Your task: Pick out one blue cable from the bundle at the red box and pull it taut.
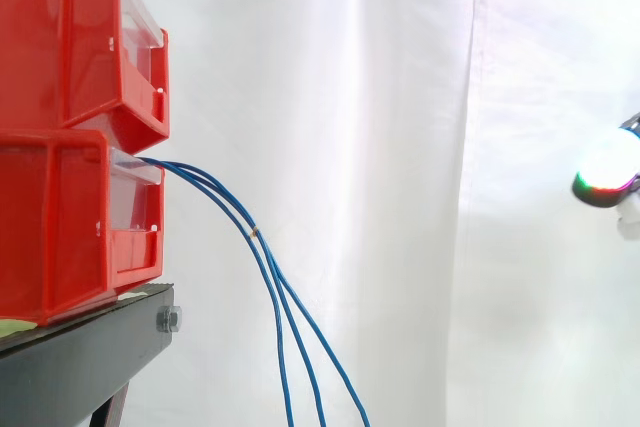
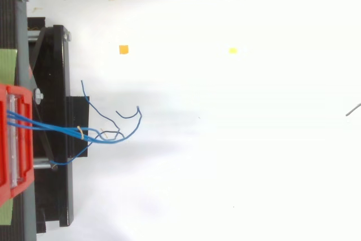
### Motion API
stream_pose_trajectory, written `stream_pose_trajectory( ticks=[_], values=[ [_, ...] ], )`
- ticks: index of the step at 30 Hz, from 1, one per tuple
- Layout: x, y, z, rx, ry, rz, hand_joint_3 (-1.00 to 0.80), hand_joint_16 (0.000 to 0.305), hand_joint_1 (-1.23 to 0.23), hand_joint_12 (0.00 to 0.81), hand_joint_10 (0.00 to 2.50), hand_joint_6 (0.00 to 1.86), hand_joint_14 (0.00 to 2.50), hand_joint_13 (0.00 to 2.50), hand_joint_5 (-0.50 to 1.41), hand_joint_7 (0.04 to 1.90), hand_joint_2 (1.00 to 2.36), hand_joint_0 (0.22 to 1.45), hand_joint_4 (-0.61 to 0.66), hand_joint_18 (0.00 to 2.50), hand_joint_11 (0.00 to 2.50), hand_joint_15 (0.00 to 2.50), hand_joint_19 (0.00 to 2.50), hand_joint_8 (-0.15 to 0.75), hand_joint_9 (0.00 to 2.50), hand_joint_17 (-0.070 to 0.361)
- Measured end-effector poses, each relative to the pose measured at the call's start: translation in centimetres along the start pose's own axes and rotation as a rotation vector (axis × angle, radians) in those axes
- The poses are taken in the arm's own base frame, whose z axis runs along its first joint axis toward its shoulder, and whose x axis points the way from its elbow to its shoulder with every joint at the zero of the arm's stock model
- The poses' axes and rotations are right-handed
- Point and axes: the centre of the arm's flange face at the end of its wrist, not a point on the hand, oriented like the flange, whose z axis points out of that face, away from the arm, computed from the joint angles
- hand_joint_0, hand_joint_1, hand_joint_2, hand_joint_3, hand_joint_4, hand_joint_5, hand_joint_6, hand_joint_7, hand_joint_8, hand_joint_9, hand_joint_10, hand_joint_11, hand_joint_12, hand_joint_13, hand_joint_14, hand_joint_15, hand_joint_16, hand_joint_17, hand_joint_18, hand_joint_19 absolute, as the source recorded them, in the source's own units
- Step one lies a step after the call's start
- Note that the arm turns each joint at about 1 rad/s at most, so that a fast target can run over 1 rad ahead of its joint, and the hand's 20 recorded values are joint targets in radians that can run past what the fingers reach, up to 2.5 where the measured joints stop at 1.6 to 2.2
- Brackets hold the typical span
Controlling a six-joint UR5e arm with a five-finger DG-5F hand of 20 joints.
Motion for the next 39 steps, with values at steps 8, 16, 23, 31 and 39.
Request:
stream_pose_trajectory(
  ticks=[8, 16, 23, 31, 39],
  values=[
    [1.3, -0.7, 2.8, -0.065, -0.05, 0.025, -0.5, 0.051, -0.53, 0.311, 0.0, 0.5, 0.0, 0.3, -0.24, 0.63, 1.0, 0.5, 0.17, 0.18, 0.0, 0.0, 0.26, 0.248, 0.49, 0.116],
    [2.6, -1.3, 4.9, -0.108, -0.1, 0.011, -0.5, 0.051, -0.53, 0.312, 0.0, 0.5, 0.0, 0.3, -0.24, 0.63, 1.0, 0.5, 0.18, 0.19, 0.01, 0.0, 0.26, 0.248, 0.5, 0.115],
    [4.7, -3.4, 7.4, -0.117, -0.098, 0.025, -0.5, 0.051, -0.54, 0.314, 0.0, 0.5, 0.0, 0.32, -0.24, 0.64, 1.0, 0.5, 0.19, 0.2, 0.03, 0.0, 0.27, 0.253, 0.51, 0.114],
    [7.0, -5.6, 10.5, -0.168, -0.102, 0.04, -0.5, 0.049, -0.63, 0.313, 0.0, 0.5, 0.0, 0.35, -0.23, 0.66, 1.0, 0.51, 0.19, 0.24, 0.04, 0.0, 0.28, 0.251, 0.53, 0.111],
    [7.7, -5.2, 11.3, -0.219, -0.154, -0.012, -0.5, 0.048, -0.71, 0.313, 0.0, 0.5, 0.0, 0.39, -0.23, 0.69, 1.0, 0.51, 0.2, 0.29, 0.09, 0.0, 0.28, 0.254, 0.55, 0.107]
  ],
)
